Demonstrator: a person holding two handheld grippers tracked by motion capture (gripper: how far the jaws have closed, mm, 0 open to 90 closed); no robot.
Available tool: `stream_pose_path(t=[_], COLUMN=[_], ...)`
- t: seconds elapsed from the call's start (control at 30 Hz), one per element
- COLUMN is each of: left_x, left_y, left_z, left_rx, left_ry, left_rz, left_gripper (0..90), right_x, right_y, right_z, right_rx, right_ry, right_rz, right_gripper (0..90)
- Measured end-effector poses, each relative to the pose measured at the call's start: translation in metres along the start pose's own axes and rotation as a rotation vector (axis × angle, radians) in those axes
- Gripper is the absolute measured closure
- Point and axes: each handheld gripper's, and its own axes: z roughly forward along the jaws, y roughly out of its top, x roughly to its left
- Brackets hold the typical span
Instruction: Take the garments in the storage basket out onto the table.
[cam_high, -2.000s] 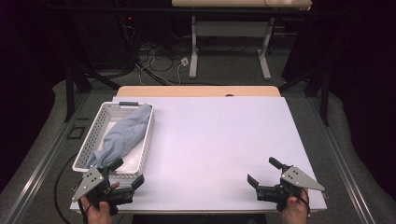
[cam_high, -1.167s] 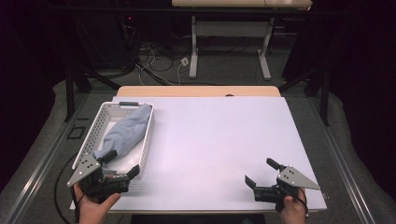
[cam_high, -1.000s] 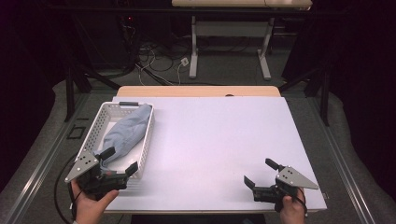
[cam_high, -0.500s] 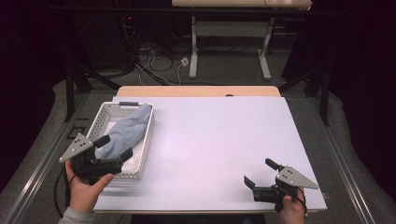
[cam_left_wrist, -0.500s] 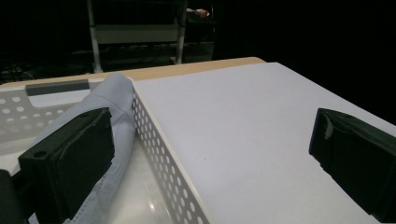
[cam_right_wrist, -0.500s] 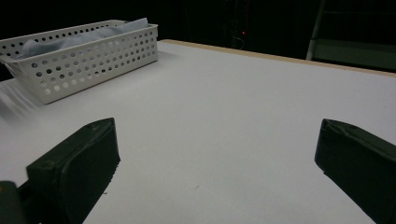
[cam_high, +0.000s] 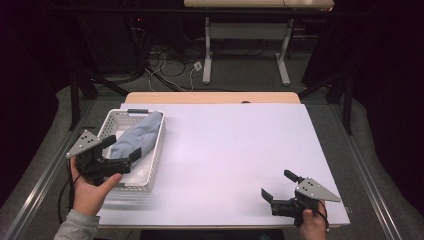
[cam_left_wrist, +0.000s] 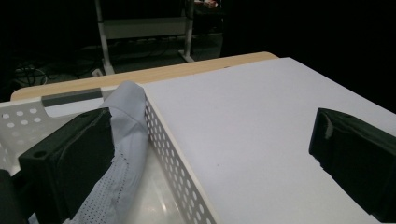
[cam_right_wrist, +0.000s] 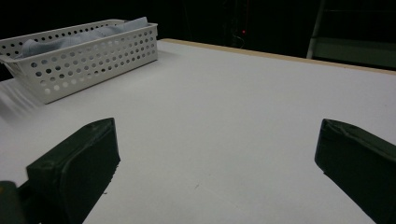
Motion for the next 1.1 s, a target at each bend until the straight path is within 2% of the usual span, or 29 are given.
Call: stream_pose_path(t=[0.47, 0.63, 1.1], left_x=[0.014, 0.019, 0.039], left_y=[0.019, 0.02, 0.018], left_z=[0.017, 0.022, 0.05], left_rx=[0.048, 0.064, 0.141], left_ry=[0.034, 0.043, 0.082], left_rz=[0.012, 0.006, -0.016], left_gripper=[0.3, 0.3, 0.3], right_x=[0.0, 0.0, -0.001], right_y=[-0.001, -0.001, -0.002], right_z=[0.002, 0.002, 0.003], right_rx=[0.008, 0.013, 0.02], right_ry=[0.008, 0.007, 0.009], right_rz=[0.002, 0.003, -0.007], right_gripper=[0.0, 0.0, 0.0])
